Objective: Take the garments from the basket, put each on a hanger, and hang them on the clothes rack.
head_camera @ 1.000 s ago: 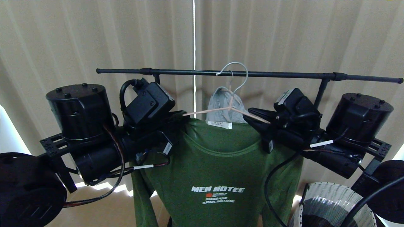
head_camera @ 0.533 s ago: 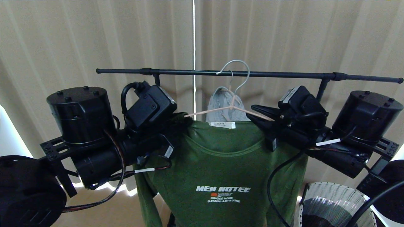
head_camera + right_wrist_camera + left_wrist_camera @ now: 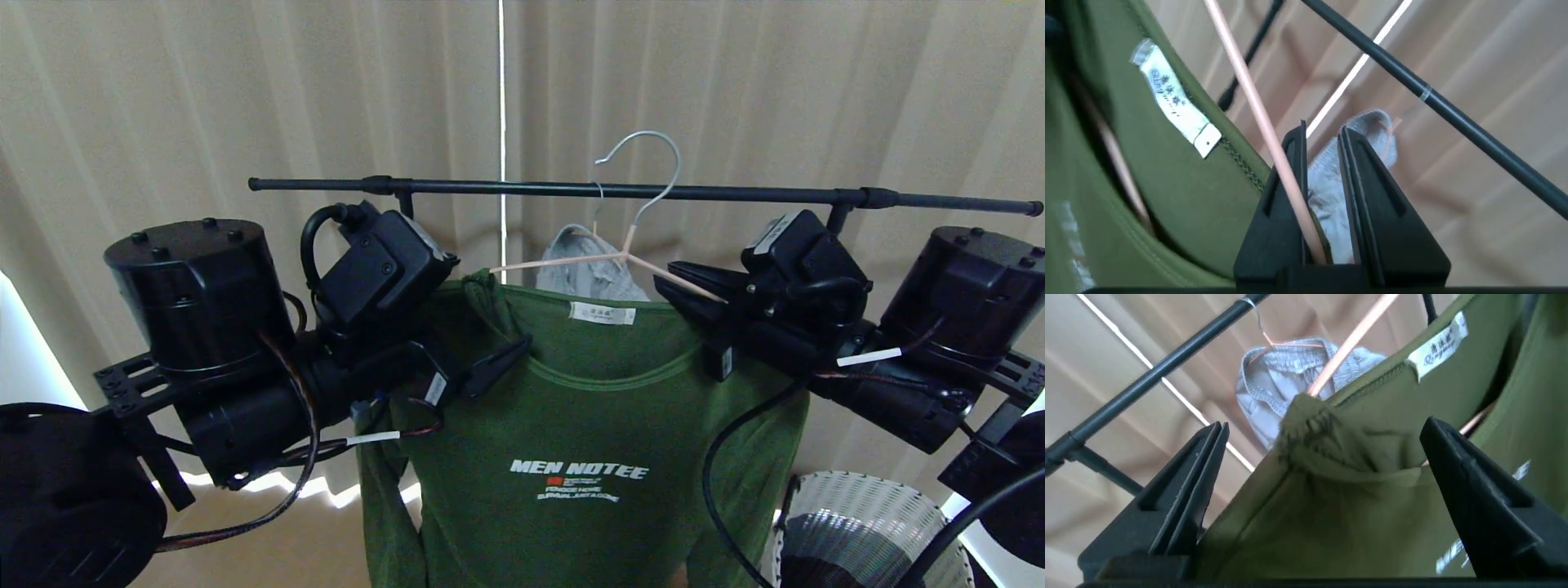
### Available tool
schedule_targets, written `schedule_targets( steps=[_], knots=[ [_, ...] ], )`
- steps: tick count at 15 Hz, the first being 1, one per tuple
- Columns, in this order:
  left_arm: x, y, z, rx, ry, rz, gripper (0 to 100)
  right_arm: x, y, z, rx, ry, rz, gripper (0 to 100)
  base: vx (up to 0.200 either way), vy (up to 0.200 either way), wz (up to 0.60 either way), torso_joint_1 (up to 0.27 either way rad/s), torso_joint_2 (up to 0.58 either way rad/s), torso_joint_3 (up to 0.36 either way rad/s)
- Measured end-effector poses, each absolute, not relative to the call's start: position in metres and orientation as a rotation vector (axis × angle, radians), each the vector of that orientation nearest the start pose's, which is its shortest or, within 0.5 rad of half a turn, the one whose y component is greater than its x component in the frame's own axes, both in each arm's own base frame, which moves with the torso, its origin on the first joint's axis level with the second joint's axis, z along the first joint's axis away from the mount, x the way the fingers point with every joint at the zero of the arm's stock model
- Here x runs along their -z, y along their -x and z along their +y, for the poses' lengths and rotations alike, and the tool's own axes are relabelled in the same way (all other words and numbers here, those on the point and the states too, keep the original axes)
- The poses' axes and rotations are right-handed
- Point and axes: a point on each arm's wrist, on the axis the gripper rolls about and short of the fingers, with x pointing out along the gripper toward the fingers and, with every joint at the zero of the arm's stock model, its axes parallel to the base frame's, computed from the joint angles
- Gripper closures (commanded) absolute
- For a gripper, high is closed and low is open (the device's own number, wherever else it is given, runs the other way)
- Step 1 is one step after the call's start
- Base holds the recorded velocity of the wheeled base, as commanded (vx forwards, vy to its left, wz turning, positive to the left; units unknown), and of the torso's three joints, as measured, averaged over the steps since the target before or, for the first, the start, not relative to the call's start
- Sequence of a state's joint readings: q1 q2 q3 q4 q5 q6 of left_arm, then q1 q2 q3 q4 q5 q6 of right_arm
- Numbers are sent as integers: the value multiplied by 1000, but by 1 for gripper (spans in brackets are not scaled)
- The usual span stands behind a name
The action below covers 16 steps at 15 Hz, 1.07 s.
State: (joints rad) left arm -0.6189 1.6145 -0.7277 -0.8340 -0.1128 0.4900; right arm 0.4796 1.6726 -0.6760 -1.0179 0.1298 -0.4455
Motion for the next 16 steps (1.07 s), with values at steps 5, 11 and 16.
schedule_targets(
  steps=[5, 11, 16],
  knots=[
    [-201, -223, -160, 737, -474, -102, 0, -188, -251, 123, -566, 435, -117, 100, 0, 0, 0, 0, 0, 0],
    [-183, -220, -126, 653, -445, -27, 0, -186, -233, 105, -543, 436, -103, 100, 0, 0, 0, 0, 0, 0],
    [-170, -219, -109, 628, -401, 20, 0, -190, -228, 103, -539, 434, -118, 100, 0, 0, 0, 0, 0, 0]
  ],
)
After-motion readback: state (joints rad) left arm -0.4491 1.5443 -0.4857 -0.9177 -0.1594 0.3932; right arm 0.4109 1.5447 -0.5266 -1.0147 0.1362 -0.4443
